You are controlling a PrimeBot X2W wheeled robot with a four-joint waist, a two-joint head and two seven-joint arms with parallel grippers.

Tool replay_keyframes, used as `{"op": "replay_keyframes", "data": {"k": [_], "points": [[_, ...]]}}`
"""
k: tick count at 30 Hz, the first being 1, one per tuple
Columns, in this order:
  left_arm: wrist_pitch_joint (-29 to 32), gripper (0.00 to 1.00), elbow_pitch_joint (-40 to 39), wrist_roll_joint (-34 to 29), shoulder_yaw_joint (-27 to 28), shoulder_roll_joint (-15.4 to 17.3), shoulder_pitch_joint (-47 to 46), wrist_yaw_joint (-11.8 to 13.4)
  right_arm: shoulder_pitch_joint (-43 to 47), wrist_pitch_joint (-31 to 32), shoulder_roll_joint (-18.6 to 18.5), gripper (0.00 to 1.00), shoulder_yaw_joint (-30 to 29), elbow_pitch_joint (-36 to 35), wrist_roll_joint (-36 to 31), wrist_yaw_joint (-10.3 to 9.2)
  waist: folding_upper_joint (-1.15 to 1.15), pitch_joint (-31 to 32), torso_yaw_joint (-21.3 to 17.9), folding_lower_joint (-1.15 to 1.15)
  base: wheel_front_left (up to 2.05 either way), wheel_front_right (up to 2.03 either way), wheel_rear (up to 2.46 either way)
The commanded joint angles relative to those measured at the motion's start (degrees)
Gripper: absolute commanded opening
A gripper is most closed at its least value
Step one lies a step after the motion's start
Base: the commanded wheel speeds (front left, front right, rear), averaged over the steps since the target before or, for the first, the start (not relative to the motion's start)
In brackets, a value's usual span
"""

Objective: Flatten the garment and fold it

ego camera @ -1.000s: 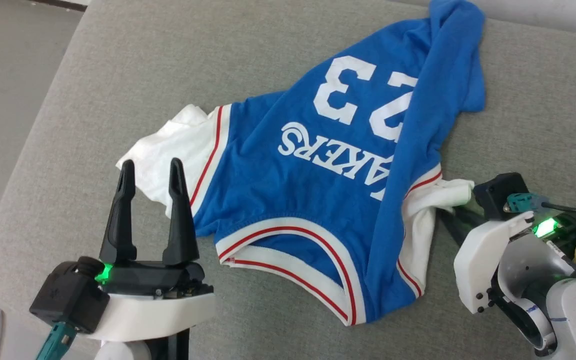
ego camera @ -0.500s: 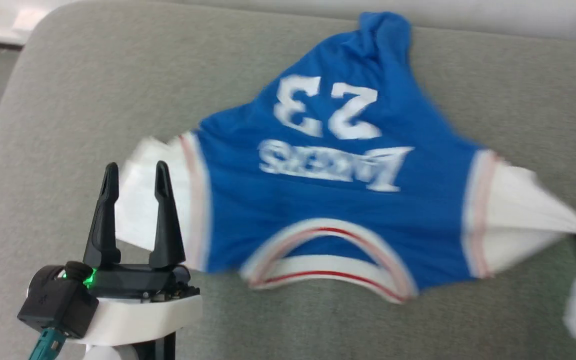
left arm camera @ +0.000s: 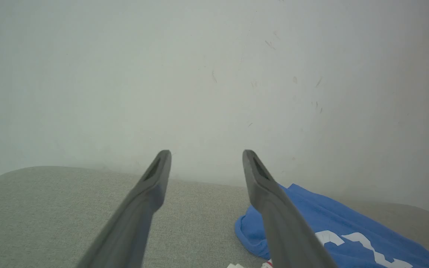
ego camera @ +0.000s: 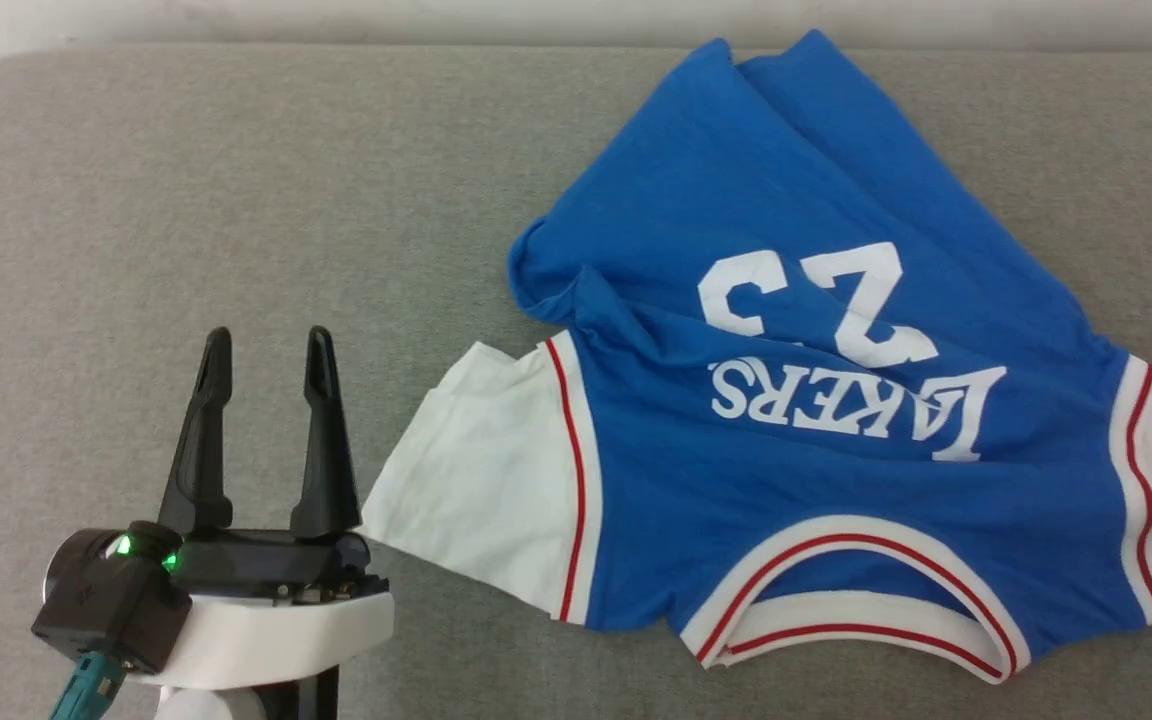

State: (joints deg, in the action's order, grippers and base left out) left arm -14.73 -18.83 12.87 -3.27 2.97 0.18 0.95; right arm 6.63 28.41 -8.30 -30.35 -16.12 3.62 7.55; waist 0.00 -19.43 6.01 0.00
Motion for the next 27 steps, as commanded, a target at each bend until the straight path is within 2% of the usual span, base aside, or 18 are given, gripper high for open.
{"op": "replay_keyframes", "data": {"k": [1,5,11,14,19,22,27], "points": [[-0.3,1.0,0.5,-0.8,0.4,-0.1,0.2,-0.7,-2.2,-2.4,1.3,1.0,1.4,-0.2,0.7,-0.06,0.0,0.1,-1.2,0.0,0.0,0.0,0.0],[-0.3,1.0,0.6,-1.2,1.1,-0.1,0.5,-1.1,-4.6,-9.6,3.6,1.0,3.7,-3.4,1.0,-0.06,0.0,0.7,-2.5,0.0,0.0,0.0,0.0],[-0.3,1.0,-0.1,-1.2,2.3,-0.1,1.8,-1.8,-4.0,-21.7,5.3,1.0,11.1,-7.4,-0.1,-0.06,0.0,1.3,-4.4,0.0,0.0,0.0,0.0],[-0.3,1.0,-0.1,-0.9,2.7,-0.1,2.8,-1.6,-2.4,-26.6,5.4,1.0,14.0,-5.9,3.0,-0.06,0.0,1.5,-5.0,0.0,0.0,0.0,0.0],[-0.2,1.0,3.2,-4.0,2.0,0.5,5.5,-2.3,-0.3,-30.7,5.4,1.0,16.7,-1.5,6.4,-0.06,0.0,1.6,-5.5,0.0,0.0,0.0,0.0],[5.1,1.0,6.7,-4.3,0.5,2.0,6.6,-3.5,-0.5,-31.6,5.4,1.0,16.8,-0.3,6.3,-0.06,0.0,1.4,-5.4,0.0,0.0,0.0,0.0],[13.3,1.0,8.3,-4.0,0.9,3.8,6.4,-3.2,-1.8,-31.8,5.4,1.0,16.7,0.1,5.8,-0.06,0.0,0.7,-5.3,0.0,0.0,0.0,0.0]]}}
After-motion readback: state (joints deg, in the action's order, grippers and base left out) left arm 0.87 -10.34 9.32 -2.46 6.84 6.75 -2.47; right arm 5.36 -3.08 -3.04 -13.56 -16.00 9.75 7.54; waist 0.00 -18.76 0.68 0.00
